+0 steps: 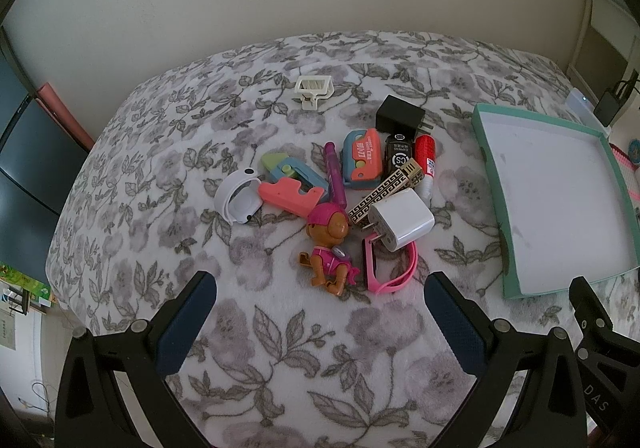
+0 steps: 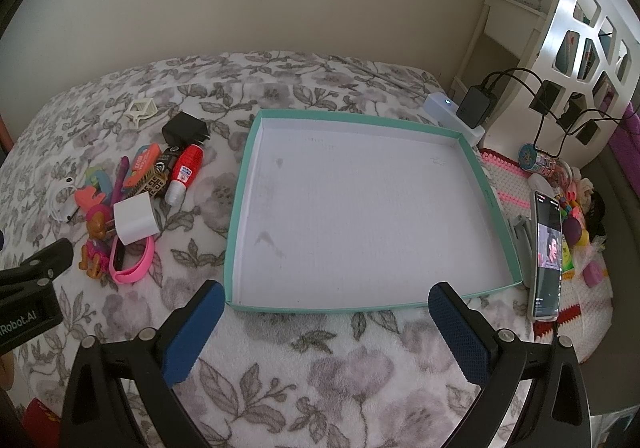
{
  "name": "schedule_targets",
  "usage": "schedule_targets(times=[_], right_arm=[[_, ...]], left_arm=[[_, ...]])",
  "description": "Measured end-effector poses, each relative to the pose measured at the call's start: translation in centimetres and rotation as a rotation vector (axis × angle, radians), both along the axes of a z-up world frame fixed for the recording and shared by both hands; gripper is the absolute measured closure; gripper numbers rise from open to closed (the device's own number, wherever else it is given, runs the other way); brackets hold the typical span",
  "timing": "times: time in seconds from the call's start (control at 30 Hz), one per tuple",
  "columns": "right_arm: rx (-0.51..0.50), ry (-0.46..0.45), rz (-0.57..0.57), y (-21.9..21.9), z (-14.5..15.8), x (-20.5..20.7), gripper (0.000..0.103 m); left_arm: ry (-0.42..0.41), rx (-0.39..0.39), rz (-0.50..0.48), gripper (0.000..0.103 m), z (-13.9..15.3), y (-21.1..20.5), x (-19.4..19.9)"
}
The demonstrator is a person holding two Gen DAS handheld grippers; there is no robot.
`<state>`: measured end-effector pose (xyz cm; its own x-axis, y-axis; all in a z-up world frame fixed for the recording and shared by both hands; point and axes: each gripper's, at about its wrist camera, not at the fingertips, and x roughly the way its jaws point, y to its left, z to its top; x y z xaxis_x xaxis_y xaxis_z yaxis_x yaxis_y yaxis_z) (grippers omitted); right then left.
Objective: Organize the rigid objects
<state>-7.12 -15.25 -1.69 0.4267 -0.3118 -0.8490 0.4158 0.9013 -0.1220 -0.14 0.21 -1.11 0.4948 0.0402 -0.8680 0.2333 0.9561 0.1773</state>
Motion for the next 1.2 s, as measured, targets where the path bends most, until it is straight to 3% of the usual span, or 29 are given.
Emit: schedule_targets(times=[0.63,0.9,1.2], right_arm=[[0.006,-0.012,0.010,0.0,0.5,0.2,0.000],[0.109,-0.034,0.079,1.1,1.8,2.7,0.000],[0.235,0.018,0.184,4.3,-0.8,8.3,0.000]], left_arm=[[0.038,-0.033,0.005,0.000,0.1,0.9,0.9],[0.064,-0.053,0.070,0.000,1.2,3.6,4.3],[0.188,-0.122,0.134,0.000,-2.3,5.3,8.3]])
